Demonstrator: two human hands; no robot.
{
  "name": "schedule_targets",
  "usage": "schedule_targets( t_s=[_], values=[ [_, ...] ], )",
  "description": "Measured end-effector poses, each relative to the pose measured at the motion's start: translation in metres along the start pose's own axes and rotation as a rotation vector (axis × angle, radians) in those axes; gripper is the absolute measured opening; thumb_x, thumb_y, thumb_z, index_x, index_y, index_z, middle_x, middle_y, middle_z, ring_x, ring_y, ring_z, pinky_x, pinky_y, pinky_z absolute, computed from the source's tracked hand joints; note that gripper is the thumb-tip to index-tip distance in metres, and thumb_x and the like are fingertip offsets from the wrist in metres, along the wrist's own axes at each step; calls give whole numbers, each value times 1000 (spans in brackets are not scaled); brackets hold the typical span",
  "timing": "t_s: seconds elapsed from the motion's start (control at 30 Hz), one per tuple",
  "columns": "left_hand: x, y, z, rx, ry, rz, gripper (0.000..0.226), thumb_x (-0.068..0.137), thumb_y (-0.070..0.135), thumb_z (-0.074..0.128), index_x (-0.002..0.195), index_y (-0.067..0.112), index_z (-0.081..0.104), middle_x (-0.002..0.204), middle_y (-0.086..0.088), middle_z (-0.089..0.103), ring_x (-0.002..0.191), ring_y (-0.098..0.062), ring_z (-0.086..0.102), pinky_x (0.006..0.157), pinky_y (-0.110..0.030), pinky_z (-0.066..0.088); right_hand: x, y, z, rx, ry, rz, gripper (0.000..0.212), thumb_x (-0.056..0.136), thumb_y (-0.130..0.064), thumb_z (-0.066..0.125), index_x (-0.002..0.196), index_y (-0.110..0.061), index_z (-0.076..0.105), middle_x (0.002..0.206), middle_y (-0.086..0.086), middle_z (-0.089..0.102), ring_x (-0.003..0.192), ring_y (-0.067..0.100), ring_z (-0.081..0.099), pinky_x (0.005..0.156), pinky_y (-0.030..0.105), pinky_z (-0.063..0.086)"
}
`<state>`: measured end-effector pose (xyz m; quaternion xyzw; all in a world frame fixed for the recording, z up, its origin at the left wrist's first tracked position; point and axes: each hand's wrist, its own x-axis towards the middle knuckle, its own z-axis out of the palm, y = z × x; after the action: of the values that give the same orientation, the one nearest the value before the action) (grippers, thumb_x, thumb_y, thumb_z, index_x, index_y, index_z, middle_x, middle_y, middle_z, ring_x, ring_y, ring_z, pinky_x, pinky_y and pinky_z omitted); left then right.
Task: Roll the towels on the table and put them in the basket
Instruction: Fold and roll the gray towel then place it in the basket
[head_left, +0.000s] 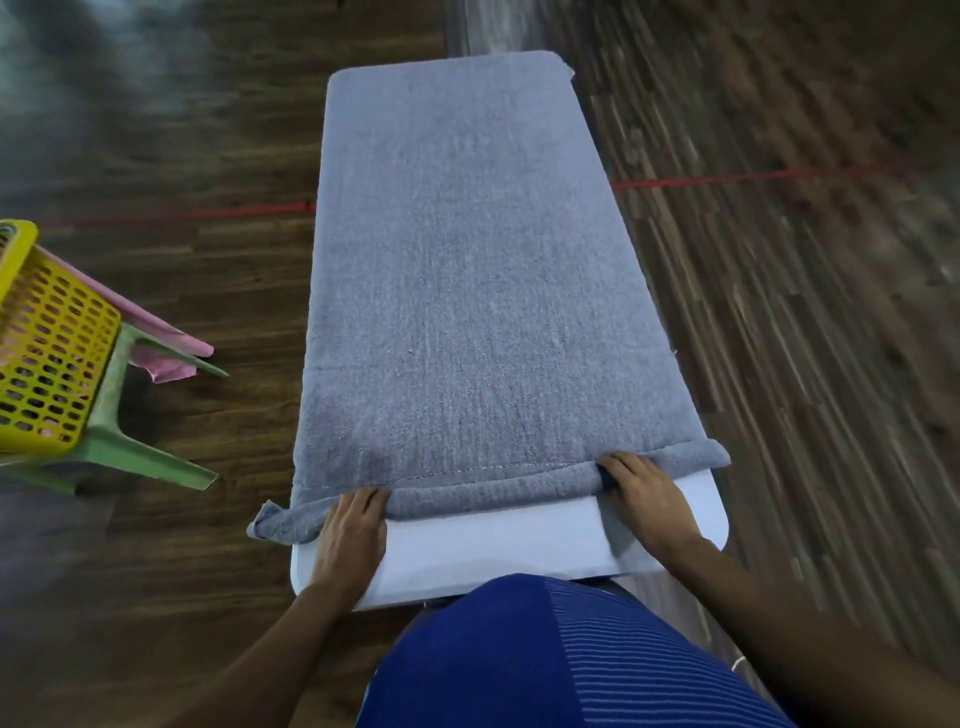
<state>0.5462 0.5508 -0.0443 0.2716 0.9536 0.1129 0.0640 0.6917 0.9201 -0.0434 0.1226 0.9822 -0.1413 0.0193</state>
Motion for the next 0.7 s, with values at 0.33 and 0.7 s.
schedule_targets(
  t_s=[0.33,0.7],
  values=[
    [18,-2,-20,-57,-237,-84,27,83,25,40,79,15,65,84,-5,69,80,-25,62,81,-39,45,20,-8,-18,-90,-234,157,35,89,-32,42,111,-25,68,109,1,70,105,23,59,91,39,36],
    [3,-3,-1,-79,130,-98,14,81,-2,67,93,5,65,88,-9,62,81,-30,56,73,-46,49,-5,-16,5,-70,85,-39,41,66,0,75,102,-15,62,100,5,60,90,26,55,79,38,45]
  ],
)
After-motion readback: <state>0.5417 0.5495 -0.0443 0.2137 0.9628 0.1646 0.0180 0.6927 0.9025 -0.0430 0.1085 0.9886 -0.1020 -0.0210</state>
